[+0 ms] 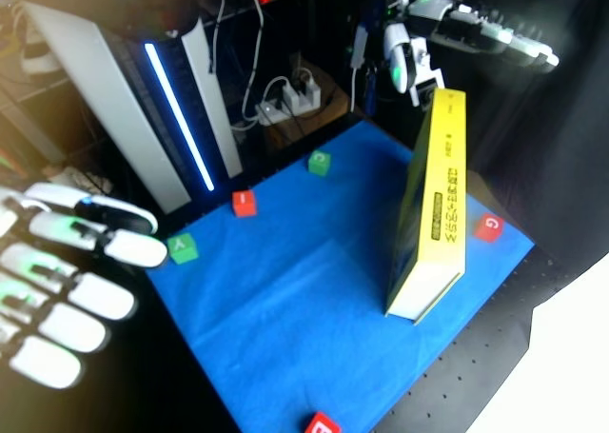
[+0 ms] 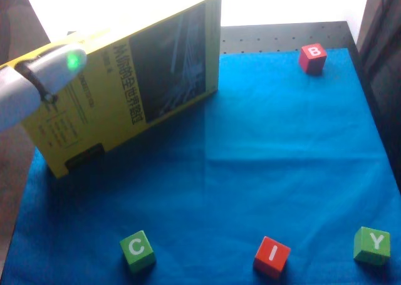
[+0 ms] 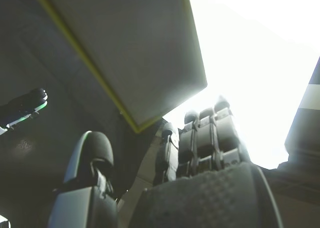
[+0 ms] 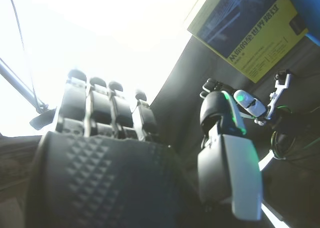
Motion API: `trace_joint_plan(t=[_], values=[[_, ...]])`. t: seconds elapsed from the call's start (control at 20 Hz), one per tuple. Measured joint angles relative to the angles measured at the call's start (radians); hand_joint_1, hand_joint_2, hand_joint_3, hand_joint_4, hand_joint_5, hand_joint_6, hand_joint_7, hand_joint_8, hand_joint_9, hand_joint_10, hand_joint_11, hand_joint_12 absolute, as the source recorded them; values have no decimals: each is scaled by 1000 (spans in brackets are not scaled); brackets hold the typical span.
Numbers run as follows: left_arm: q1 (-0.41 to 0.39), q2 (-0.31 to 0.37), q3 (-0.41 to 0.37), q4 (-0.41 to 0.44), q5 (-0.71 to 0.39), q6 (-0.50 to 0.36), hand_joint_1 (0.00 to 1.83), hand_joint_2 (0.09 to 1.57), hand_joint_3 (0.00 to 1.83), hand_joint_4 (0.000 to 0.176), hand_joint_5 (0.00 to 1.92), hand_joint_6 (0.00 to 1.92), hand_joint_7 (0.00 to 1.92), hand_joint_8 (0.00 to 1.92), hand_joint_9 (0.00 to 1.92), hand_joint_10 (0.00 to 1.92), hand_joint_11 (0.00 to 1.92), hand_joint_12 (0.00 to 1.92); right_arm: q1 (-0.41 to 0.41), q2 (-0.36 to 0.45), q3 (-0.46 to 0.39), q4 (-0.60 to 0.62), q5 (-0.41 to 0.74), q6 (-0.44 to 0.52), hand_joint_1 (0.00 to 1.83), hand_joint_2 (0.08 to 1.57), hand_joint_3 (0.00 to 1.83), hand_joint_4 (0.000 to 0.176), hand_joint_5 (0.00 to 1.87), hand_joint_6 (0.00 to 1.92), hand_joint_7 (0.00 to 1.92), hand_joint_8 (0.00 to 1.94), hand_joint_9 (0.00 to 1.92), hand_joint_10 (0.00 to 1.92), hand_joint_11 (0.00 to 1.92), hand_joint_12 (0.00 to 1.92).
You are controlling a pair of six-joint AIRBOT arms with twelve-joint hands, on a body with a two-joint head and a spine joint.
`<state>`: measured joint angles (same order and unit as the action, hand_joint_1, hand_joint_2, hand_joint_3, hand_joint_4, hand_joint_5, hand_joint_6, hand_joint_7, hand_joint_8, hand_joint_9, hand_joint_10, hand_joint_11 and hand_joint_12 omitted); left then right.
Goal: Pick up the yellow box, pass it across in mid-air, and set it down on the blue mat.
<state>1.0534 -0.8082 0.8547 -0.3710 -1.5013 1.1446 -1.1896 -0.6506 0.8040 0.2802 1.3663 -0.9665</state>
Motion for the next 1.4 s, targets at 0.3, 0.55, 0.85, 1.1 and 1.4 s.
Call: trace_joint_plan(t=[0.3, 0.55, 0.85, 1.1, 1.4], values=[[11, 0, -1, -36, 6, 0, 589, 1108, 0, 173, 0, 0, 0, 0, 0, 0, 0, 0, 0, -5, 5, 0, -3, 0, 311, 1304, 0, 3, 0, 0, 0, 0, 0, 0, 0, 1], [12, -33, 24, -100, 95, 0, 706, 1115, 3, 31, 102, 15, 207, 31, 118, 36, 0, 713, 0, -19, 7, 4, -5, 0, 416, 1304, 0, 68, 0, 0, 0, 0, 0, 0, 17, 11], [12, -75, 73, -154, 188, -35, 1049, 1110, 0, 0, 1132, 1879, 1299, 1893, 1420, 1906, 1499, 1920, -11, -25, 7, 11, -4, 0, 476, 1318, 1, 39, 0, 0, 0, 0, 0, 0, 0, 513], [11, -76, 81, -164, 190, -35, 1141, 1212, 21, 0, 1281, 1921, 1479, 1921, 1609, 1921, 1677, 1921, -12, -27, 7, 15, -5, 0, 494, 1331, 2, 22, 0, 0, 0, 0, 49, 12, 0, 927], [11, -79, 65, -105, 162, -43, 1174, 1214, 1, 0, 1176, 1921, 1376, 1921, 1527, 1921, 1613, 1921, -12, -27, 17, 8, -4, 0, 339, 1350, 5, 16, 0, 0, 0, 0, 9, 6, 0, 378]])
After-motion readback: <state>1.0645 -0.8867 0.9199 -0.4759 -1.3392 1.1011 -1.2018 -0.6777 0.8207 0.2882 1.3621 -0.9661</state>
